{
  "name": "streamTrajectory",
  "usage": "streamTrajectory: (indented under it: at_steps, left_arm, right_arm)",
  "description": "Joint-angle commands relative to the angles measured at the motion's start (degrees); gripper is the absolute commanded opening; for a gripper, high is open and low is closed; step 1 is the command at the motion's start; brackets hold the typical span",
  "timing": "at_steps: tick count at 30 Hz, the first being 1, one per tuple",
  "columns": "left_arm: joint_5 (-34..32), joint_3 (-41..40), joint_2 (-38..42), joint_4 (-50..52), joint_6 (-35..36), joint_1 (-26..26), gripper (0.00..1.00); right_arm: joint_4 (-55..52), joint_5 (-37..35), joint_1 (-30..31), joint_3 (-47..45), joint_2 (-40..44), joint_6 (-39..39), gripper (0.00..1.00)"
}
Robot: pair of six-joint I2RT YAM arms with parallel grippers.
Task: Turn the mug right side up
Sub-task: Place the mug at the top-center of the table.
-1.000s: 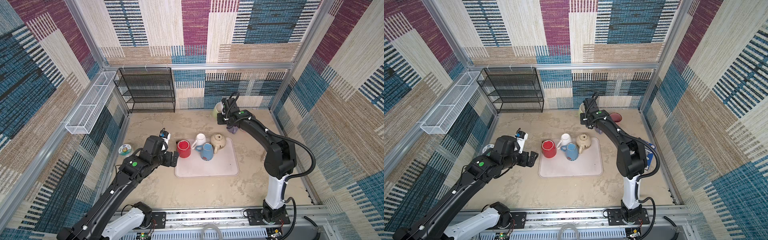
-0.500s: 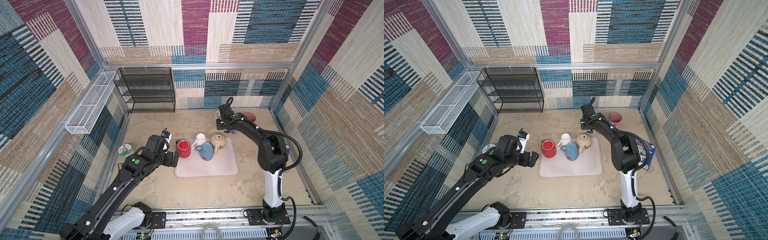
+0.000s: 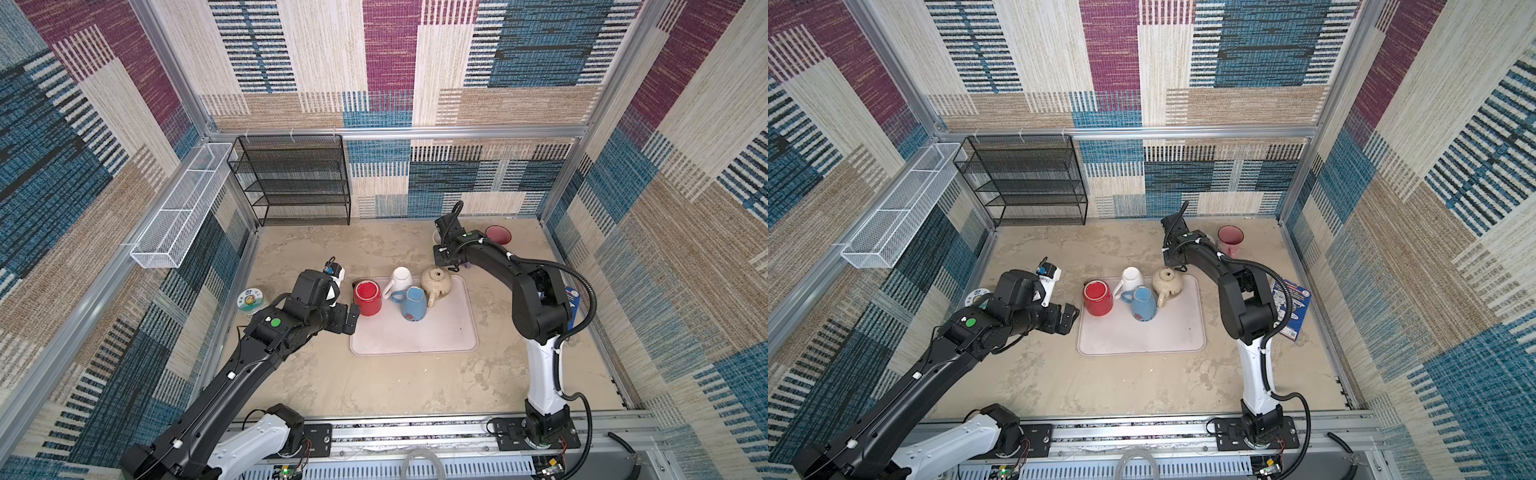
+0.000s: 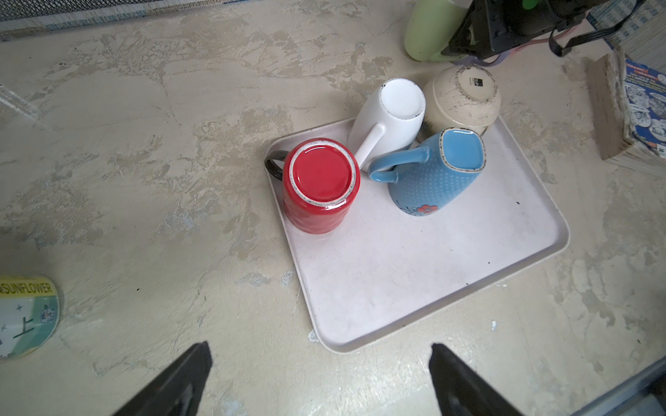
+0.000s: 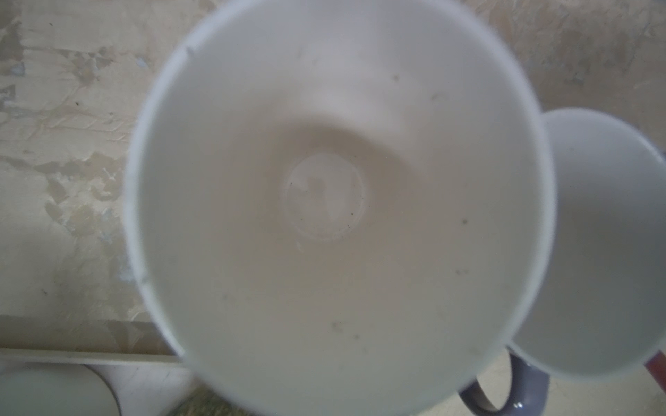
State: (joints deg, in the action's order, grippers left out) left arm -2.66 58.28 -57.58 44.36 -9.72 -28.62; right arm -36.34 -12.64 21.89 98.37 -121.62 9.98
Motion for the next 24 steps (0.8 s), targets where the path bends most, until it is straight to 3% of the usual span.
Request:
streamTrajectory:
  at_steps: [1,8,16,24]
  left_arm:
    - [0.37,-0.02,-0.13,0.20,1.30,-0.05,0.99]
    - [0.46,-0.01,-0.10,0.20,1.28,-0.04,0.98]
    - [0.63,-0.05,-0.09,0.23,1.23,-0.04,0.98]
    - [0.57,-0.01,-0.15,0.29,1.36,-0.03,0.98]
  right_arm:
    - [2.58,-1.94,0.05,-0.69,0.88,-0.46,0.00]
    - [1.97,-2.79,0.00,-2.04,1.73,-1.10,0.00]
    - [2.10,-2.09,0.17,-3.08,2.75,-1.03,0.24]
    - [2.02,-1.66,0.36,-3.09,3.89,-1.10,0.35]
